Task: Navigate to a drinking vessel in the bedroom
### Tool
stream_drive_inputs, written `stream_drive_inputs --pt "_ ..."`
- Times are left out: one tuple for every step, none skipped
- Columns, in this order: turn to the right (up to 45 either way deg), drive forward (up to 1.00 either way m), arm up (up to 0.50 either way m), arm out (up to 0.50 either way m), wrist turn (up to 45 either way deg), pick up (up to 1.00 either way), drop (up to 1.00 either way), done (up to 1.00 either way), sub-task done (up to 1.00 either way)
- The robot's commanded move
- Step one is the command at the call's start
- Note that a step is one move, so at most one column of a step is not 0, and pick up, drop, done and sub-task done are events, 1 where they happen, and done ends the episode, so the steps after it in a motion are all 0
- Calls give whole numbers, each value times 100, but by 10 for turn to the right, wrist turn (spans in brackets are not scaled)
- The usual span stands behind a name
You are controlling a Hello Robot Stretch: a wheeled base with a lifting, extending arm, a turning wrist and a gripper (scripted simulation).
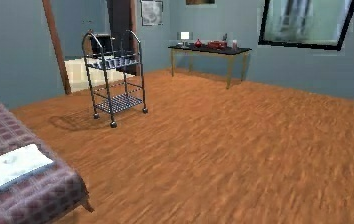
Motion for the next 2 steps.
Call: stream_drive_inputs --pt "0 100 0 0 0 0 0 0 0" --pt "0 100 0 0 0 0 0 0 0"
